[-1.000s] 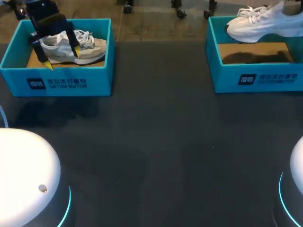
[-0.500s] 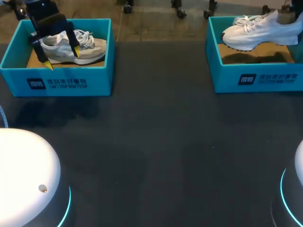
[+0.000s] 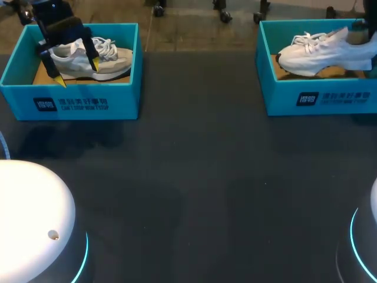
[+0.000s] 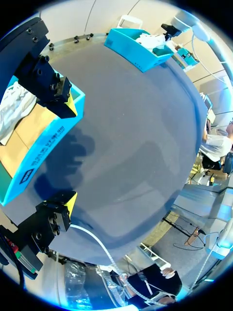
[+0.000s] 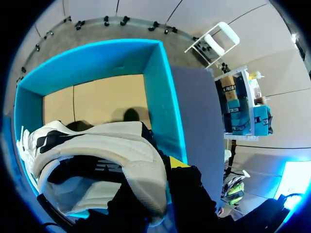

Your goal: Take the shoe out of the shoebox, open the shoe tongue, remove and reinsert the insole, then place the shoe into the shoebox

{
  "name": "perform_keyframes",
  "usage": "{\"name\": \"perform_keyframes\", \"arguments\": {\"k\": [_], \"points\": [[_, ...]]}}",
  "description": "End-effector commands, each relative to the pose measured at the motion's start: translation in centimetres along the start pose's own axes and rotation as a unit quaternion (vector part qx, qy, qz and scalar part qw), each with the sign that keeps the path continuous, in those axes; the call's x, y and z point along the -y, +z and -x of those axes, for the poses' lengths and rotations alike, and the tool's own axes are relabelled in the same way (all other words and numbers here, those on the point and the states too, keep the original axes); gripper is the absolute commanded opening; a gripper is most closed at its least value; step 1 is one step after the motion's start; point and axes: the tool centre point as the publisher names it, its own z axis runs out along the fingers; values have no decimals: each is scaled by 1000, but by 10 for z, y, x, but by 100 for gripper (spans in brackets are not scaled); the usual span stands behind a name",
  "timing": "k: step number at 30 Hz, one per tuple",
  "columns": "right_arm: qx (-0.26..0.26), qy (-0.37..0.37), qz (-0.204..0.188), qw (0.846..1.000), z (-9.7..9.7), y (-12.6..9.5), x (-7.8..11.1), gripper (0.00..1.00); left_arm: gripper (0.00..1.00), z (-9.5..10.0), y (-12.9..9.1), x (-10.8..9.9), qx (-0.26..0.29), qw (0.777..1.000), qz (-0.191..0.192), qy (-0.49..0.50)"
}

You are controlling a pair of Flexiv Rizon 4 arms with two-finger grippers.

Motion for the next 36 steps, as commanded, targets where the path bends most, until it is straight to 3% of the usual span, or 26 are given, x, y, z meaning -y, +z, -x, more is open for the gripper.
{"name": "perform_keyframes", "arguments": {"k": [1, 8, 11, 16, 27, 36], "points": [[-5, 0, 8, 1000, 4, -1, 6, 0, 100, 0, 0, -1, -1, 1000, 0, 0], [-6, -1, 9, 1000, 3, 0, 6, 0, 100, 0, 0, -1, -1, 1000, 0, 0], [-14, -7, -3, 1000, -5, 13, 7, 0, 100, 0, 0, -1, -1, 1000, 0, 0], [-15, -7, -14, 1000, -11, 30, 14, 0, 100, 0, 0, -1, -1, 1000, 0, 0], [-15, -9, -17, 1000, -12, 38, 51, 0, 100, 0, 0, -1, -1, 1000, 0, 0], [-28, -14, -21, 999, -23, 56, 54, 0, 100, 0, 0, -1, -1, 1000, 0, 0]]}}
